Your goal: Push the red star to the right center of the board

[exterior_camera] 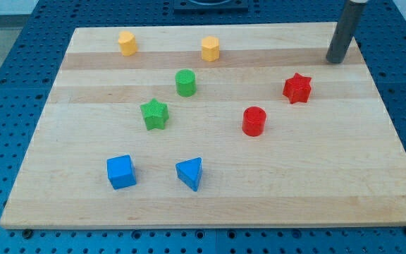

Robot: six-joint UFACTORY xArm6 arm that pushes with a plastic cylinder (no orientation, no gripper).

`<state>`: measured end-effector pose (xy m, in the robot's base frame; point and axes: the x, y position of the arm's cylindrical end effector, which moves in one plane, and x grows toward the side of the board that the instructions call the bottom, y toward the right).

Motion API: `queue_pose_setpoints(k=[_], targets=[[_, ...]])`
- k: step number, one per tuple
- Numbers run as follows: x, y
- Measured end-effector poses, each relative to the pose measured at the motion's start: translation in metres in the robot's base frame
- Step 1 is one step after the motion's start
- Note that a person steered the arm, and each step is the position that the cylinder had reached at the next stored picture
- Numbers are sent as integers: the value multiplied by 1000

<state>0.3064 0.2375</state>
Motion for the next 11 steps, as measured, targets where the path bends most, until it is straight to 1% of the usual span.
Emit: queue_pose_setpoints(k=[5, 6, 7, 8, 9, 10, 11], targets=[[-5, -9], [-13, -9], [-45, -27], [-93, -54], [-65, -108], [30, -151], [90, -82]])
